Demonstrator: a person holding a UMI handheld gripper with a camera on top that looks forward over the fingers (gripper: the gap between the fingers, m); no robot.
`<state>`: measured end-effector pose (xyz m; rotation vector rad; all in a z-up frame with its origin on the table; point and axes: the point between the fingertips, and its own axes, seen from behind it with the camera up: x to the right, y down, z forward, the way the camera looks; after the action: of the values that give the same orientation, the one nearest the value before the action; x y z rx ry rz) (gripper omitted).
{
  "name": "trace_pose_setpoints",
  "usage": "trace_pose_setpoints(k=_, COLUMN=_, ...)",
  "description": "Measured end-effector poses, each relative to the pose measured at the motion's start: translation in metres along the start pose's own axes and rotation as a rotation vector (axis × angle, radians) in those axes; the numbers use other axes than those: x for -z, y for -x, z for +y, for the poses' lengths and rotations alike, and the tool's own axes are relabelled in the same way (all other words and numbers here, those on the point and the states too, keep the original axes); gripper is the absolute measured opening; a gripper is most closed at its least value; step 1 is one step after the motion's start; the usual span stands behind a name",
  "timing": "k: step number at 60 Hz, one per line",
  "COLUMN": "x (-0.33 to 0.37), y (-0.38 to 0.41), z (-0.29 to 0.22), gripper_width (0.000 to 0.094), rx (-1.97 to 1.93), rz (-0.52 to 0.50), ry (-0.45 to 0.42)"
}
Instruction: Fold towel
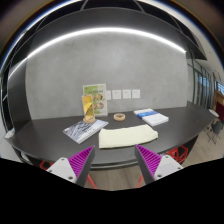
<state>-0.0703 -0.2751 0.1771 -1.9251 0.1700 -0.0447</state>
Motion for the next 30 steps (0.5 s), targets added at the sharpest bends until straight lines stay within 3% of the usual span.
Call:
trace_pose_setpoints(k=5, x=-0.003, y=-0.002, z=0.012, gripper_width=0.0834, rx=0.043, rz=0.021, ry=0.047)
trace_pose_setpoints(k=6, x=-0.004, y=-0.009, z=0.037, gripper_width=0.084, rx=0.057, rz=0.036, ry=0.085)
trace_pose_setpoints(k=9, x=-0.005, y=-0.005, z=0.018, gripper_width=0.0841, rx=0.056, rz=0.057, ry=0.117)
trace_pose_setpoints(k=19, x=-0.031, y=-0.006, z=0.029, gripper_width=0.0841, rx=0.054, rz=0.067, ry=0.158)
trace_pose_setpoints(k=30, x=-0.102, y=0.011, z=0.041, gripper_width=0.084, rx=0.063, rz=0.011, ry=0.175)
